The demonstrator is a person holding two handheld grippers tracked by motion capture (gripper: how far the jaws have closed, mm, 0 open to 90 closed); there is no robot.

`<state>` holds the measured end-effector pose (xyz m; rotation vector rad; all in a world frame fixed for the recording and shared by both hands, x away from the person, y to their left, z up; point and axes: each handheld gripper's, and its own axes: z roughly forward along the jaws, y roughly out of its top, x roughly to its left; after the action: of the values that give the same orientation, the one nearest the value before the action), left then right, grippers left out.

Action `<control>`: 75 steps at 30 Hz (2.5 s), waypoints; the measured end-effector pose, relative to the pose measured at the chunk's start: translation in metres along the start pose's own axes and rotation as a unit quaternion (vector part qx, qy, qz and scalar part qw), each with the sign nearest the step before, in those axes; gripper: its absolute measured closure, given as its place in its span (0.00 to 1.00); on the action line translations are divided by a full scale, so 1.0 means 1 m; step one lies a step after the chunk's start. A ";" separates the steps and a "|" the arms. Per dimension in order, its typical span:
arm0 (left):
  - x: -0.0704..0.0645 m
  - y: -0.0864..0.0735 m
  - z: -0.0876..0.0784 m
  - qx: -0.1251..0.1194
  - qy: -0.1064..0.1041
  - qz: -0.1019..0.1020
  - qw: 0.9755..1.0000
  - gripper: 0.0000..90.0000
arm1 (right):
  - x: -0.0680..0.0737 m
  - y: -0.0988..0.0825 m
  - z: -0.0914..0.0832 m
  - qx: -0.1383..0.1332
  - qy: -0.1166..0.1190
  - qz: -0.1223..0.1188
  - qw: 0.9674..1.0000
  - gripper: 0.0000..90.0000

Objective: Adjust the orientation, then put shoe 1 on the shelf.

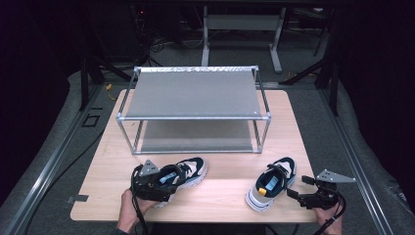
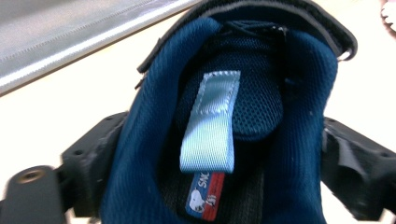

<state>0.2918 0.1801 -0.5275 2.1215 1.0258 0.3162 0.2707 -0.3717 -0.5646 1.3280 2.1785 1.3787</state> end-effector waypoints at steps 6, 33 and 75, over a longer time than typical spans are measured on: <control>0.001 0.006 0.004 0.003 -0.007 0.009 1.000 0.13 | 0.000 0.000 0.000 0.001 0.000 0.000 1.000 0.04; -0.002 0.008 -0.014 -0.021 0.017 0.006 1.000 0.34 | 0.000 0.000 0.000 -0.002 -0.002 0.002 1.000 0.04; 0.013 0.061 0.016 -0.125 0.152 -0.098 0.975 0.33 | -0.001 0.000 -0.001 -0.007 0.001 0.007 1.000 0.05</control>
<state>0.3435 0.1573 -0.4963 1.7632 1.2879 0.6519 0.2701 -0.3731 -0.5646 1.3398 2.1612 1.3974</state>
